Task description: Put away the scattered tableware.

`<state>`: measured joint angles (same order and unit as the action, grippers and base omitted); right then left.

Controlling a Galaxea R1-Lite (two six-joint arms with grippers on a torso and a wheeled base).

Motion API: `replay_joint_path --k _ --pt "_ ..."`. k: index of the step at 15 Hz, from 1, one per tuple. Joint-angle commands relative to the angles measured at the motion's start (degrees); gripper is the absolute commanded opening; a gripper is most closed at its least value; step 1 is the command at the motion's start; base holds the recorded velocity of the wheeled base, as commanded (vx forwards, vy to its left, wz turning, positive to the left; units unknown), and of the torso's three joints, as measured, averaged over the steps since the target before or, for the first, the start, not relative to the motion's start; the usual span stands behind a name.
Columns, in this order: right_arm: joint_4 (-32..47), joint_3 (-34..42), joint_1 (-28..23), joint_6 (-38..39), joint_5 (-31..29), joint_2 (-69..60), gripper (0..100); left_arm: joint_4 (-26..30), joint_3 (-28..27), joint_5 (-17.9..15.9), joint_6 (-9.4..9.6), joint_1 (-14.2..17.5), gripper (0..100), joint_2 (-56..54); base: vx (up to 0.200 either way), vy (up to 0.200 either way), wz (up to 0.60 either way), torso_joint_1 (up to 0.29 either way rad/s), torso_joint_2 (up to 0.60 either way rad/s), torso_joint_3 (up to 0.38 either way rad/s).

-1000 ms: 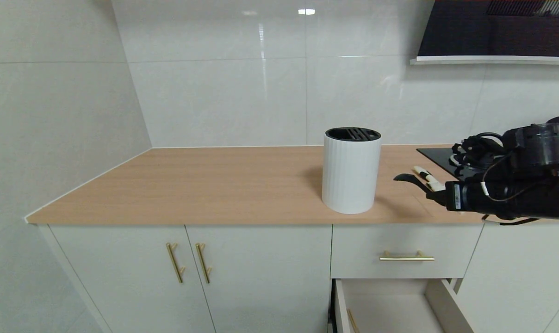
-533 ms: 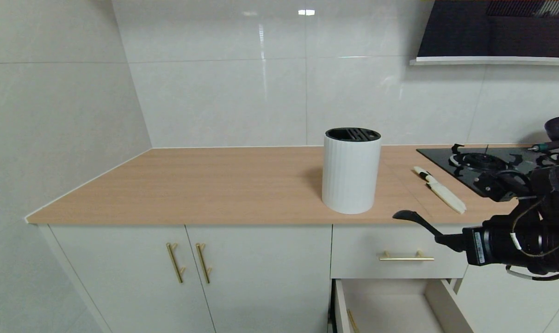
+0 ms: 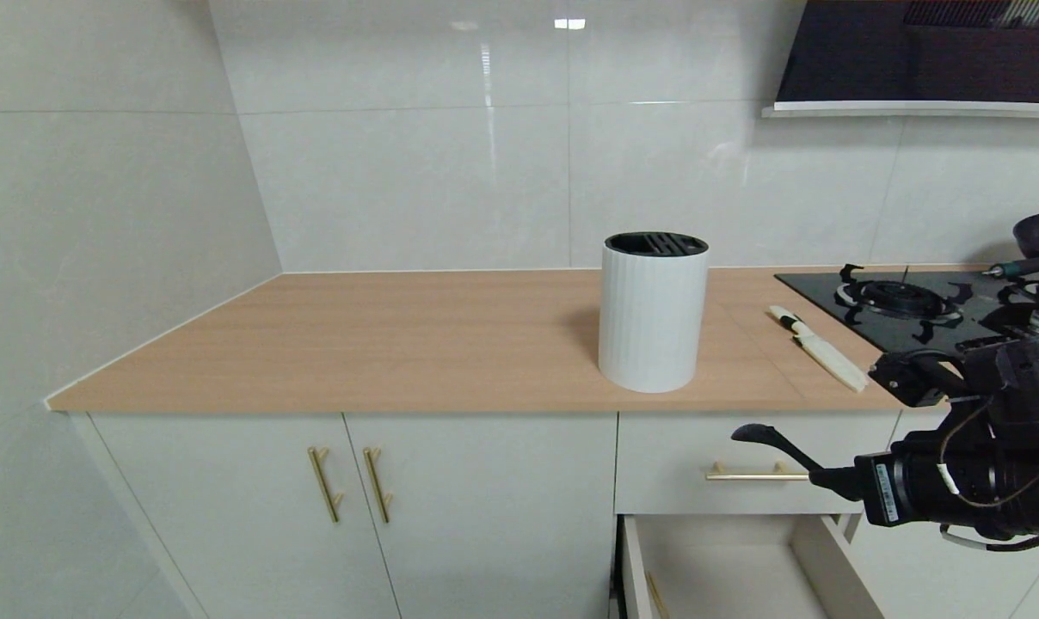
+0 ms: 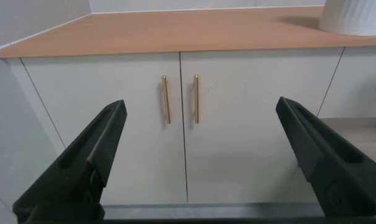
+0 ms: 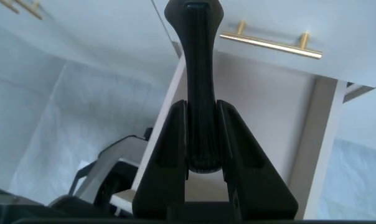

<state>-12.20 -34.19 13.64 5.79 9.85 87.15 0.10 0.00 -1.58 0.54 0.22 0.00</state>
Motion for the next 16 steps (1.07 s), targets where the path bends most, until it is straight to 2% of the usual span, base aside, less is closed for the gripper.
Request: replay_joint_path --k 1,16 --pt "-0.7 0.6 0.0 -0.1 0.0 1.7 0 0.0 0.0 0.0 -0.01 0.0 100 0.0 0.0 0.0 0.0 -0.163 0.39 0.242" --pt "-8.7 3.5 0.0 -0.1 -0.9 6.4 0 0.0 0.0 0.0 -0.01 0.0 100 0.0 0.0 0.0 0.0 -0.168 0.46 0.291"
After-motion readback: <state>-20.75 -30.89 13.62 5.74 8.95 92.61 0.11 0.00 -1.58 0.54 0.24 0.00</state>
